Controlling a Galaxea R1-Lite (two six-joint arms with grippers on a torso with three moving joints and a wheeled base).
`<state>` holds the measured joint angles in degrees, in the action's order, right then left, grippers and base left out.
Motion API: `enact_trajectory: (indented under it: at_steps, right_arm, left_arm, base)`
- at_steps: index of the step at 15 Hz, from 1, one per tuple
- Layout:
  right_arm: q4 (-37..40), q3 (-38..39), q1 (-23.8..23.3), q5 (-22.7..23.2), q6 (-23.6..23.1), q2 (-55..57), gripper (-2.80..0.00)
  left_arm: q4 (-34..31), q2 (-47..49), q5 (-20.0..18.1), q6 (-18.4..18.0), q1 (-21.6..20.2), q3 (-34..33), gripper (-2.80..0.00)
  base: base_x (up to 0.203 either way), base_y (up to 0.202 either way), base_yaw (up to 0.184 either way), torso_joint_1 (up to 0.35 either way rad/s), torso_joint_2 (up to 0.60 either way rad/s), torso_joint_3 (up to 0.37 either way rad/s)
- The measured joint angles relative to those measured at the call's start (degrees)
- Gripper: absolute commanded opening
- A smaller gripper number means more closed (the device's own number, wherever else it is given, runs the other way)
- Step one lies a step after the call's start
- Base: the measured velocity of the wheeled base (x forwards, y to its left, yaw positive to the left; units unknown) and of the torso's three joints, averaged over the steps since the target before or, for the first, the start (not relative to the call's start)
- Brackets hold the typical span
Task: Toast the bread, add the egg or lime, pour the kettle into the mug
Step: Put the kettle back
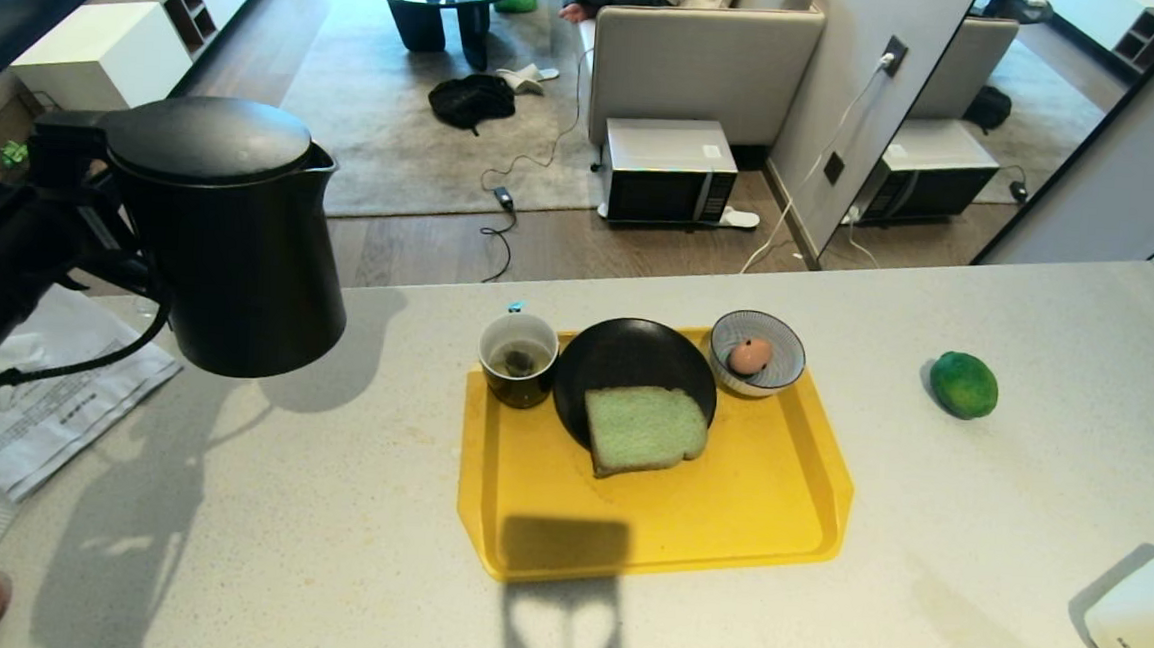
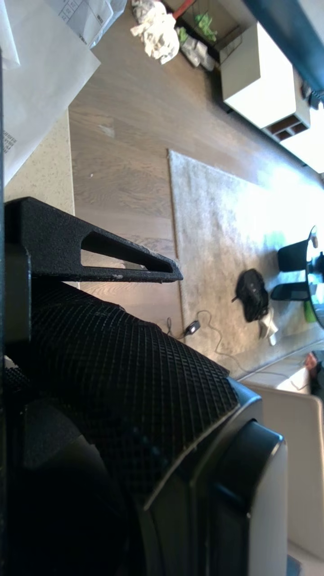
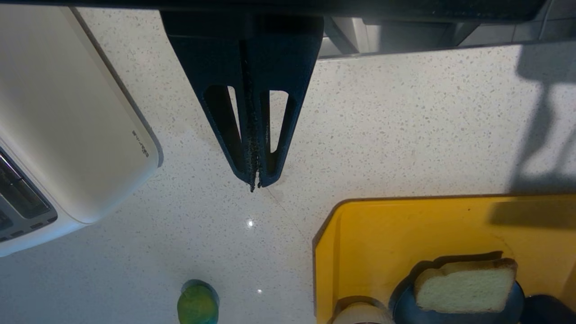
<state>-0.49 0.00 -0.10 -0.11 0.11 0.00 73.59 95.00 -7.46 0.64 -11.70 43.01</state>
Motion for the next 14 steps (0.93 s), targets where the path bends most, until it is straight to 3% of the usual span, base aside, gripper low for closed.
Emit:
enact_trajectory:
  at_steps: [5, 14]
  right_arm:
    - [0.0, 0.0, 0.0, 0.0, 0.0, 0.0, -2.8]
    - [0.0, 0.0, 0.0, 0.0, 0.0, 0.0, -2.8]
  left_arm:
    - [13.4, 7.4, -0.1, -0.2, -0.6, -6.8, -2.8]
    - [13.6, 14.0, -0.3, 0.1, 4.2, -8.8, -2.8]
  base:
    - [0.0, 0.0, 0.0, 0.0, 0.0, 0.0]
    - [0.0, 0.0, 0.0, 0.0, 0.0, 0.0]
